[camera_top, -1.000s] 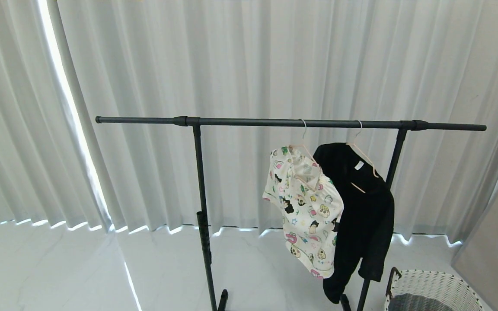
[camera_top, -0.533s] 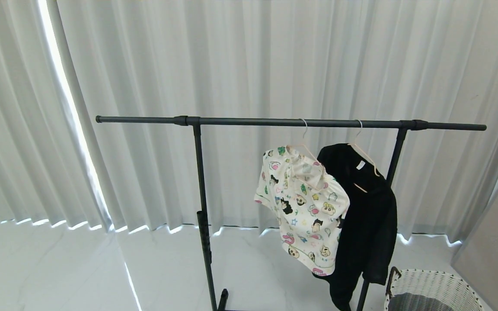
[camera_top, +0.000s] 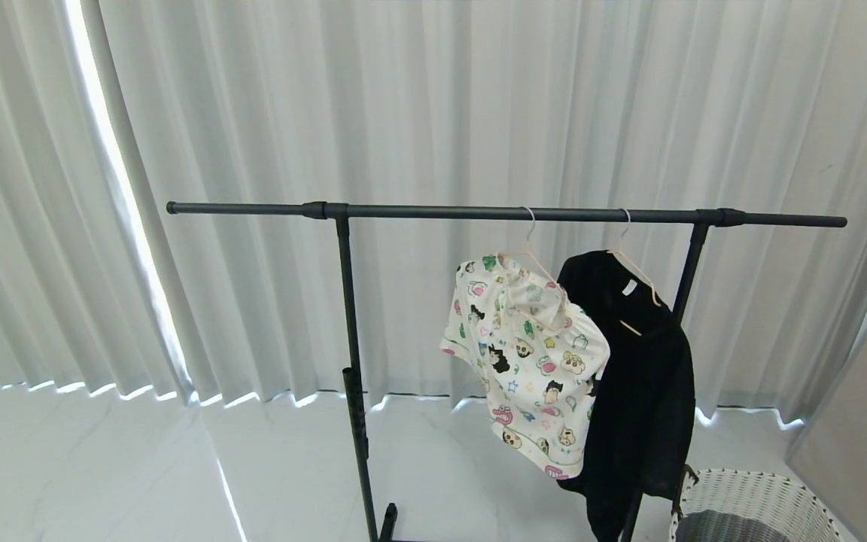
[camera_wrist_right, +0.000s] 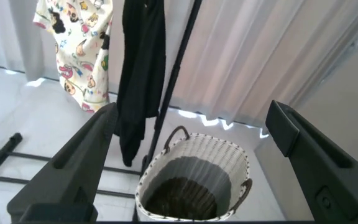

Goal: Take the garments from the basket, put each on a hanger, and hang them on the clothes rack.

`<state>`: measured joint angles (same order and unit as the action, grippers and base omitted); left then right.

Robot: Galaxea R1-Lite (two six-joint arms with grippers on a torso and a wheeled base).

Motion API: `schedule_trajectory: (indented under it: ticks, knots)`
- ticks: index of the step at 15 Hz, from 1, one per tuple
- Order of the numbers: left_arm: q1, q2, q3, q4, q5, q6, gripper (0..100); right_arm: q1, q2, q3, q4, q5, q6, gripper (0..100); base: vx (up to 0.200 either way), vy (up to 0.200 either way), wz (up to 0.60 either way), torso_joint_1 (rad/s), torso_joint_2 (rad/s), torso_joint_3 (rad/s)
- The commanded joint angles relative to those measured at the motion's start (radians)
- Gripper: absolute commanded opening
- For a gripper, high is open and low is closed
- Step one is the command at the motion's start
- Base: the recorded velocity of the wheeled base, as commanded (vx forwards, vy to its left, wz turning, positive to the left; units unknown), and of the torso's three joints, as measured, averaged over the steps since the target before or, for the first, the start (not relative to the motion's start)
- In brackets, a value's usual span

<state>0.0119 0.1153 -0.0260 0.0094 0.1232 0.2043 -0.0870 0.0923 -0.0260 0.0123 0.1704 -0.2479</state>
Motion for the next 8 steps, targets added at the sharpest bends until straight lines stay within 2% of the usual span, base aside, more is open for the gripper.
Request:
schedule_trajectory:
  ticks: [1, 2, 3, 4, 6, 8]
  knots:
    - [-0.167, -0.006, 0.000, 0.000, -0.008, -0.008, 100, 0.001, 0.001, 0.000, 0.000, 0.018, 0.016, 100, 0.000, 0.000, 0.00, 0.000, 0.00, 0.000]
    - [-0.205, -0.019, 0.001, 0.000, -0.005, -0.054, 100, 0.001, 0.001, 0.000, 0.000, 0.040, 0.058, 100, 0.000, 0.000, 0.00, 0.000, 0.00, 0.000]
    - [-0.199, -0.019, 0.008, 0.003, -0.004, -0.192, 100, 0.001, 0.001, 0.000, 0.000, 0.110, 0.099, 100, 0.000, 0.000, 0.00, 0.000, 0.00, 0.000]
    - [-0.199, -0.019, 0.012, 0.000, 0.009, -0.206, 100, 0.001, 0.001, 0.000, 0.003, 0.143, 0.107, 100, 0.000, 0.000, 0.00, 0.000, 0.00, 0.000]
    - [-0.182, -0.017, 0.011, 0.003, 0.023, -0.189, 100, 0.003, 0.001, 0.000, 0.005, 0.156, 0.111, 100, 0.000, 0.000, 0.00, 0.000, 0.00, 0.000]
    - [-0.087, 0.001, 0.011, 0.003, 0.029, -0.163, 100, 0.006, 0.001, -0.002, 0.006, 0.159, 0.127, 100, 0.000, 0.000, 0.00, 0.000, 0.00, 0.000]
